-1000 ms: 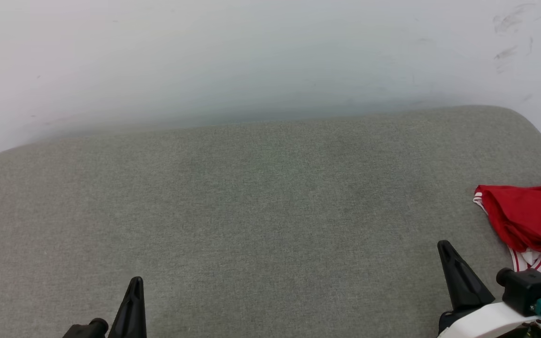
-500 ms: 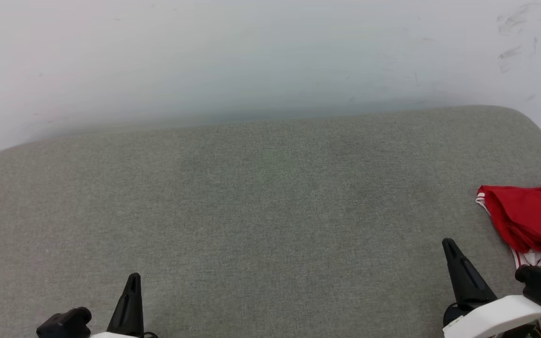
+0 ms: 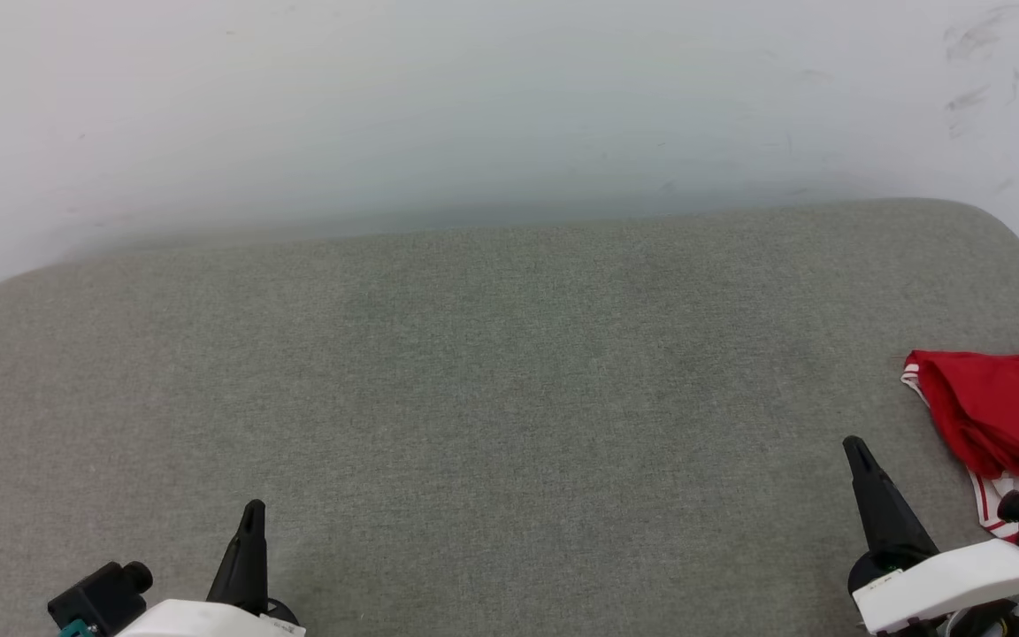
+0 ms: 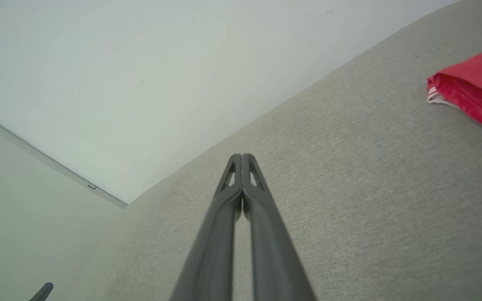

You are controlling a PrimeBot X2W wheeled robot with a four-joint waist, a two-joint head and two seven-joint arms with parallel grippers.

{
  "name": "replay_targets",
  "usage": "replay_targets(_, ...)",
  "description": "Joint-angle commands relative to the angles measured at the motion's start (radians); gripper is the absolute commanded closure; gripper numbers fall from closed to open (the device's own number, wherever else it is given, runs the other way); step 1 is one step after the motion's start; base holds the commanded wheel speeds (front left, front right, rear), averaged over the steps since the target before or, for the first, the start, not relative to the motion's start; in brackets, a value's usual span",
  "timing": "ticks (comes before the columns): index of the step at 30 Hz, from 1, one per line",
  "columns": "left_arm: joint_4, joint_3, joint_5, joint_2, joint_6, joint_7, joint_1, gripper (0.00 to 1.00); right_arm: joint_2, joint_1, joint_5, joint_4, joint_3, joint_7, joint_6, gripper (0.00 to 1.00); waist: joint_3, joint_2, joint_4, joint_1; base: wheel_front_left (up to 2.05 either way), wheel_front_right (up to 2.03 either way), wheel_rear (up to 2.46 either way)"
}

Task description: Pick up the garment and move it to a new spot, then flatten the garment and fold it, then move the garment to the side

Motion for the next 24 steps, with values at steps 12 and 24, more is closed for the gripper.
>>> replay_targets(12, 0.024, 0.032, -0.171, -0.012, -0.035, 0.043, -0.062, 1.00, 0.002, -0.050, 0.189, 0.026, -0.018, 0.014, 0.000, 1.00, 0.003, 0.0000, 0.006, -0.0001, 0.00, 0.00, 0.00)
replay_targets(24, 0.051, 0.053, -0.291, -0.024, -0.058, 0.076, -0.090, 1.00, 0.006, -0.069, 0.319, 0.052, -0.031, 0.026, 0.000, 1.00, 0.005, 0.0000, 0.010, -0.0001, 0.00, 0.00, 0.00)
